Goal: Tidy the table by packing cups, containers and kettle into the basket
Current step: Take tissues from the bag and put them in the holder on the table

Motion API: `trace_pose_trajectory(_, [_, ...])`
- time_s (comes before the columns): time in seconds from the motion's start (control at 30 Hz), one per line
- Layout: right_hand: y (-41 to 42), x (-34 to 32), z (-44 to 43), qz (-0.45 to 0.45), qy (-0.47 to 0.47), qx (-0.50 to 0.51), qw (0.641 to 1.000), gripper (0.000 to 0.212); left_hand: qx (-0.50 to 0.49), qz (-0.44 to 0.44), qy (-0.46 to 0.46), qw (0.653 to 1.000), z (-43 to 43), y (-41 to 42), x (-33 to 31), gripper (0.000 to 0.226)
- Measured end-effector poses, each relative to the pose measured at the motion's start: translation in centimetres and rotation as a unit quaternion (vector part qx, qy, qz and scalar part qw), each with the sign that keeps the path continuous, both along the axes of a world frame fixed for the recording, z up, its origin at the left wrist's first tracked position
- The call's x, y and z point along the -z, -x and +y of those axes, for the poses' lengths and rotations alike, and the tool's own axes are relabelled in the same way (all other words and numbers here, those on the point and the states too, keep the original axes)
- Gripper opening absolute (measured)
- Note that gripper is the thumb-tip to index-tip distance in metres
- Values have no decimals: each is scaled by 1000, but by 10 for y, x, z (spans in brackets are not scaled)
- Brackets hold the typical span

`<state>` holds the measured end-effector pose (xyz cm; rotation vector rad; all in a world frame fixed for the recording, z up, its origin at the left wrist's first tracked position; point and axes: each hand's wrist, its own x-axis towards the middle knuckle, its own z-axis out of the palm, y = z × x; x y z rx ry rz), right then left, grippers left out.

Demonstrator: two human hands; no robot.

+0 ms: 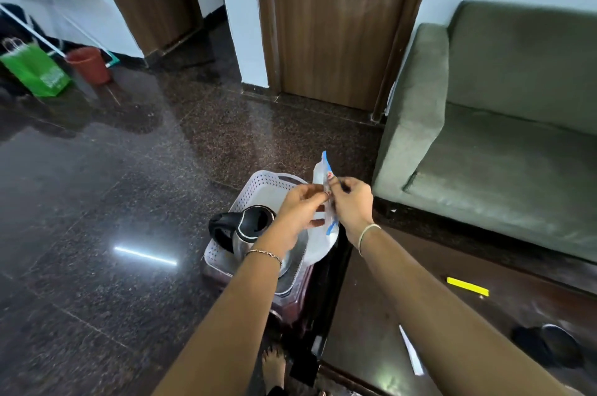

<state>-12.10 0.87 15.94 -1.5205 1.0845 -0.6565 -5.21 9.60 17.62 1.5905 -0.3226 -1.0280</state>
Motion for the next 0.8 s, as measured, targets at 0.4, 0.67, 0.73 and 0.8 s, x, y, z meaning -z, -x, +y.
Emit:
trace_pose_trajectory(0.4, [102, -42, 54, -63, -54, 19, 996, 10, -37, -139, -10, 990, 54, 74, -30, 21])
trace_pose_trajectory(0.67, [204, -47, 94, -13, 3, 118, 993, 10, -61, -236, -3, 970, 94, 142, -39, 16])
trace_pose_trajectory(0.73, [230, -49, 108, -2, 34, 143, 989, 18, -55, -250, 11, 967, 100, 161, -41, 15])
trace_pose_trajectory(0.8, [258, -51, 122, 14, 65, 163, 984, 24, -44, -265, 20, 963, 105, 184, -46, 16])
